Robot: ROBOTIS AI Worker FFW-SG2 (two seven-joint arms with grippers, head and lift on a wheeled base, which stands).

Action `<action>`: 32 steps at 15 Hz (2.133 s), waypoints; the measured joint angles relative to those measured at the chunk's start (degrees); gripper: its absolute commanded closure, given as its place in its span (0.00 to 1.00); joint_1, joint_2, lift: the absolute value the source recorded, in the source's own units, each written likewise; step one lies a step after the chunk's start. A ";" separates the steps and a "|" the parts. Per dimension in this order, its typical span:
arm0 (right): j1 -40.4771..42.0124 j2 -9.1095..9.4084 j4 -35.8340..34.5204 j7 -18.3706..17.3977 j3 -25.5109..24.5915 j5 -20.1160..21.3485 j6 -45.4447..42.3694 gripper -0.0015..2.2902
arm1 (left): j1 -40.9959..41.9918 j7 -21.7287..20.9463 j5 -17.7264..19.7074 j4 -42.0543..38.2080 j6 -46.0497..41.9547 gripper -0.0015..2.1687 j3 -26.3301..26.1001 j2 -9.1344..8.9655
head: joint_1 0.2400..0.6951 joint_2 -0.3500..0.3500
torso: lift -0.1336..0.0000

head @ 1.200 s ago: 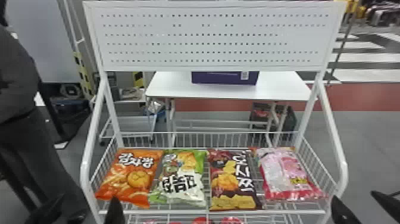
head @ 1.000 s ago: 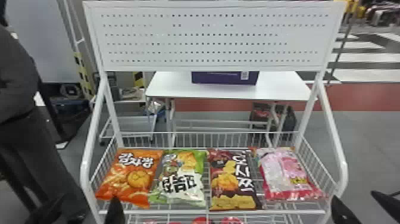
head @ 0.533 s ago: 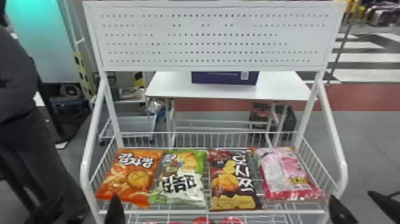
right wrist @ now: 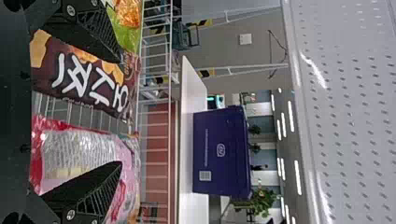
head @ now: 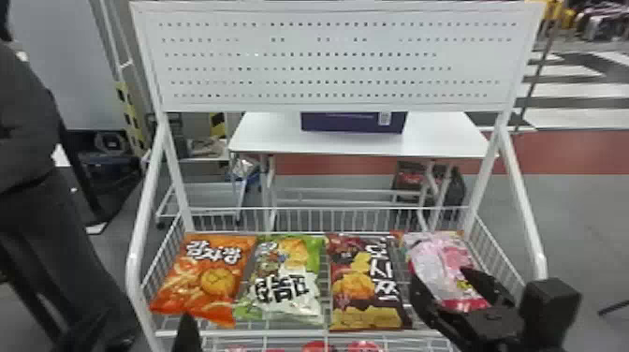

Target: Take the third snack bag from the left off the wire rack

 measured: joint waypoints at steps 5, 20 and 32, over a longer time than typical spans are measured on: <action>-14.32 3.65 13.69 0.50 8.93 1.86 7.75 0.05 | 0.50 0.00 0.07 -0.42 -0.05 0.06 0.42 0.36 | 0.57 0.50 | 1.00; -17.42 3.62 14.70 2.52 12.49 3.04 17.16 0.98 | 0.78 0.06 0.10 -0.43 -0.34 0.06 0.59 0.15 | 0.57 0.50 | 1.00; 11.53 -3.66 -18.16 2.36 -6.75 -2.72 5.34 0.98 | 0.51 0.05 0.08 -0.51 -0.34 0.06 0.45 0.11 | 0.57 0.50 | 1.00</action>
